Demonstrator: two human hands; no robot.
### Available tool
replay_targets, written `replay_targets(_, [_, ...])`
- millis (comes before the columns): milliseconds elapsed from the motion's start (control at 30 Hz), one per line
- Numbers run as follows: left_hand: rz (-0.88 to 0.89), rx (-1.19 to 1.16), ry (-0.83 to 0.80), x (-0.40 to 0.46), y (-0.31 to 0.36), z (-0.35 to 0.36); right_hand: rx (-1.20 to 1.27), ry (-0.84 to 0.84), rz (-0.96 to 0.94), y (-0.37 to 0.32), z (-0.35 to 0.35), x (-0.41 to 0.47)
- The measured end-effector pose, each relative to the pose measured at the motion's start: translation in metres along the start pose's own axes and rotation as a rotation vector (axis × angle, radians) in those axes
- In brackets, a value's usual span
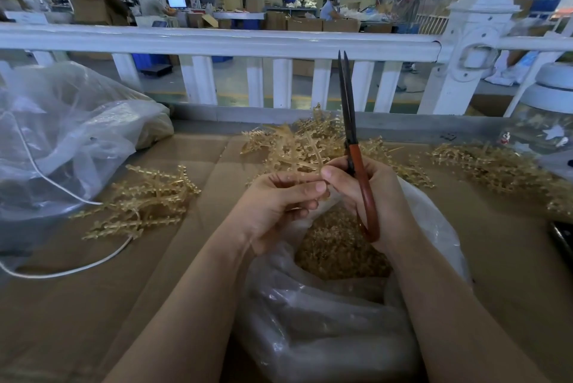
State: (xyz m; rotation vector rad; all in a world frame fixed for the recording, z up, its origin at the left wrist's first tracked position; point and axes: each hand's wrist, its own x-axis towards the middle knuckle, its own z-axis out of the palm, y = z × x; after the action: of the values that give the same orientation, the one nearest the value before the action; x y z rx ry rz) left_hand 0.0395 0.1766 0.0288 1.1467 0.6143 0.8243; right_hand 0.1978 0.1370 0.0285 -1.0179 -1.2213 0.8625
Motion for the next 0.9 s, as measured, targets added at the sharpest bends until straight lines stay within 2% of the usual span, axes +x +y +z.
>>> replay_targets(100, [0.043, -0.046, 0.045, 0.0008, 0.0014, 0.0007, 0.014, 0.041, 0.046, -0.002, 0.0001, 0.0007])
replay_targets(233, [0.083, -0.135, 0.112, 0.0015, 0.003, 0.0012, -0.101, 0.116, 0.04, 0.0011, -0.0036, 0.0031])
replay_targets(433, [0.093, -0.198, 0.196, 0.0035, 0.0034, 0.0007, -0.17, 0.083, 0.03, 0.0037, -0.0054, 0.0024])
replay_targets(600, [0.109, -0.185, 0.188, 0.0036, 0.0024, -0.0007, -0.137, 0.064, 0.028, 0.0019, -0.0049, 0.0013])
replay_targets(733, [0.27, -0.006, 0.246, 0.0054, -0.0007, 0.0021, -0.072, 0.071, 0.07, 0.0017, -0.0054, 0.0003])
replay_targets(800, [0.421, 0.216, 0.311, 0.005, -0.0005, 0.0012, -0.031, 0.023, 0.092, 0.0019, -0.0063, 0.0007])
replay_targets(900, [0.668, 0.434, 0.269, -0.0001, -0.0015, -0.0008, -0.043, -0.047, 0.123, 0.0006, -0.0064, 0.0008])
